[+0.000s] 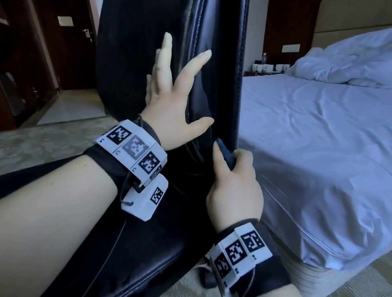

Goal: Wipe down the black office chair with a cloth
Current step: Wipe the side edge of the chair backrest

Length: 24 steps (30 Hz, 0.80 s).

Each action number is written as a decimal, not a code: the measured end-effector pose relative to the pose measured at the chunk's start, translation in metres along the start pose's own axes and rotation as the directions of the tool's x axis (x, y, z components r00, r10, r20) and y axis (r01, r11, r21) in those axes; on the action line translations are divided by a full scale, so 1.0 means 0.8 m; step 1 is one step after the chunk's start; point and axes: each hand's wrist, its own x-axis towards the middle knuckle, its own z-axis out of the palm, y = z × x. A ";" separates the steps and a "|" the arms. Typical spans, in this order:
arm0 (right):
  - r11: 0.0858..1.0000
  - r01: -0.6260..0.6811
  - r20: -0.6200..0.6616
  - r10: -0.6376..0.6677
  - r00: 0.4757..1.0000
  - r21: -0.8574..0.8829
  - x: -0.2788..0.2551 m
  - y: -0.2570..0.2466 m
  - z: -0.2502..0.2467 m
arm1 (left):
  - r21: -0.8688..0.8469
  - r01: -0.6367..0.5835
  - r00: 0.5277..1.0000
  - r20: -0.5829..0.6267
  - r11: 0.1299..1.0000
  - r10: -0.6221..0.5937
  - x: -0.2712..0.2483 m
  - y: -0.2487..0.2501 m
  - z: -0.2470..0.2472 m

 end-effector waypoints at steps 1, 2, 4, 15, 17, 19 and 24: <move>1.000 -0.024 0.038 0.024 0.999 -0.013 -0.006 0.001 -0.001 | 0.001 0.009 1.000 -0.001 1.000 -0.009 0.001 0.000 0.000; 0.998 -0.053 0.100 0.055 0.993 -0.017 -0.013 0.002 -0.002 | 0.001 0.016 1.000 -0.001 1.000 -0.016 0.001 0.000 0.000; 0.996 -0.080 0.207 0.085 0.975 -0.030 -0.025 0.013 0.002 | -0.003 0.018 1.000 -0.009 1.000 -0.018 0.002 0.001 0.000; 0.997 0.023 0.019 -0.025 1.000 0.070 -0.007 0.017 0.008 | -0.013 0.040 0.999 0.022 0.999 -0.040 0.001 0.004 -0.001; 0.998 -0.017 0.057 0.014 0.998 0.057 -0.027 0.028 0.017 | -0.022 0.046 0.999 0.020 0.999 -0.046 0.002 0.003 -0.001; 0.997 0.018 0.006 -0.018 1.000 0.075 -0.036 0.042 0.017 | -0.034 0.050 0.999 0.014 0.998 -0.050 0.001 0.003 -0.001; 0.915 0.110 -0.291 0.009 0.957 0.388 0.007 0.048 -0.004 | -0.042 0.037 0.999 0.007 0.998 -0.036 -0.001 0.004 0.000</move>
